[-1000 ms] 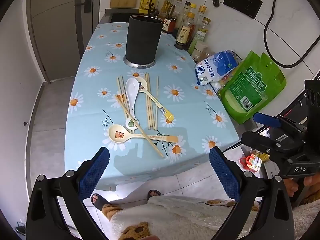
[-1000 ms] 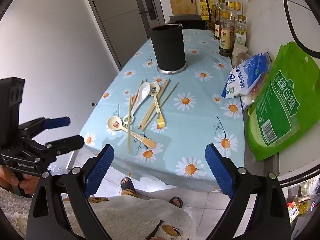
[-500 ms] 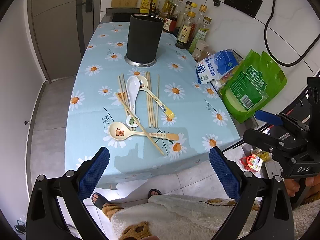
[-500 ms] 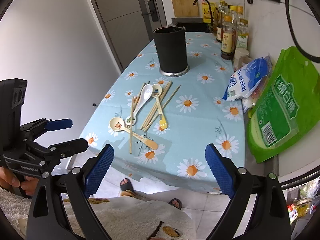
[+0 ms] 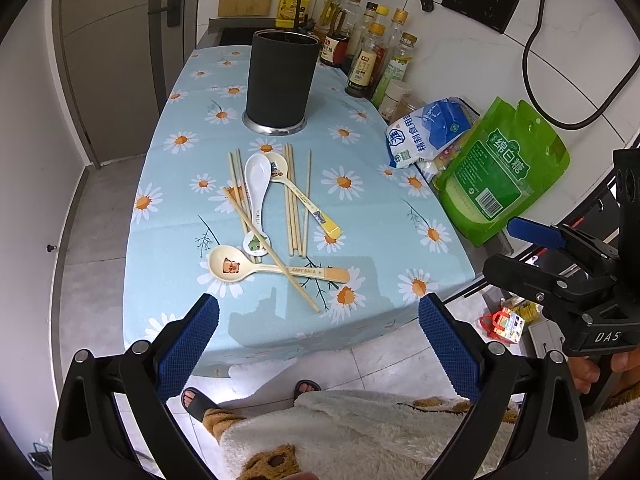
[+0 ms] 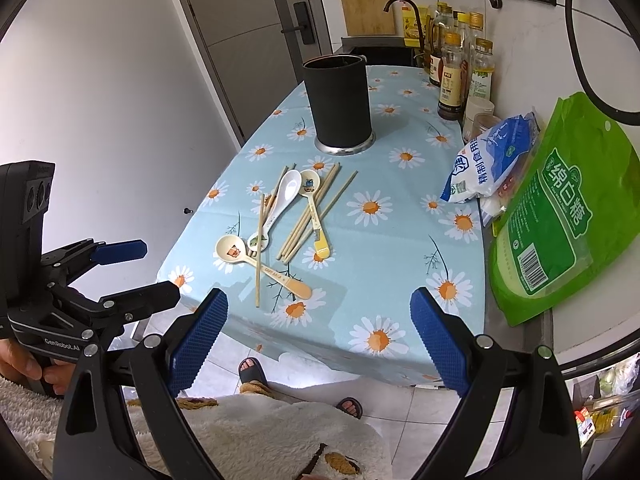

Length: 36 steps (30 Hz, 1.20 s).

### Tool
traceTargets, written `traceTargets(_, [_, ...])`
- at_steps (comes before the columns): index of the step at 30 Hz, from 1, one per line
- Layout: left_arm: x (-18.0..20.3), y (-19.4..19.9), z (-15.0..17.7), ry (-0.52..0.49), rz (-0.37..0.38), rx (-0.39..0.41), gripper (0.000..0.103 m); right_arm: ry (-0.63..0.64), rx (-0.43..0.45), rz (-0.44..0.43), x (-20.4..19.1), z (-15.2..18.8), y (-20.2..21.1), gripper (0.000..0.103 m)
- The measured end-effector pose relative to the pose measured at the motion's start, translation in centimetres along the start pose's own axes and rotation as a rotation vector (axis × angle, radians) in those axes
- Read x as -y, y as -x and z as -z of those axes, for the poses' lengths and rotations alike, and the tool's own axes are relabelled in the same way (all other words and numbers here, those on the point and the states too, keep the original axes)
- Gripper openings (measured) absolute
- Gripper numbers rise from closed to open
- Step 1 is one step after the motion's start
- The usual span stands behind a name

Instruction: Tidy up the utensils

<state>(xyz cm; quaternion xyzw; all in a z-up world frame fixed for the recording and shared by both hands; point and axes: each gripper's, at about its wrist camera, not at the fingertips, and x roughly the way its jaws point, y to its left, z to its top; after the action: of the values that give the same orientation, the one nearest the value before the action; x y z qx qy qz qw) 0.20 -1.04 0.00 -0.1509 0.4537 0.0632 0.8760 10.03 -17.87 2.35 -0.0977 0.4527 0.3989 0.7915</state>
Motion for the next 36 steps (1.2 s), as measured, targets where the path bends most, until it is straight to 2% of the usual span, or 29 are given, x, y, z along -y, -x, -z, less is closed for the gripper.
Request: traceTargets(36, [-0.1, -1.4, -0.9, -0.009, 0.000, -0.024, 0.097, -0.010, -0.033, 0.010, 0.9, -0.5, -1.0, 0.092])
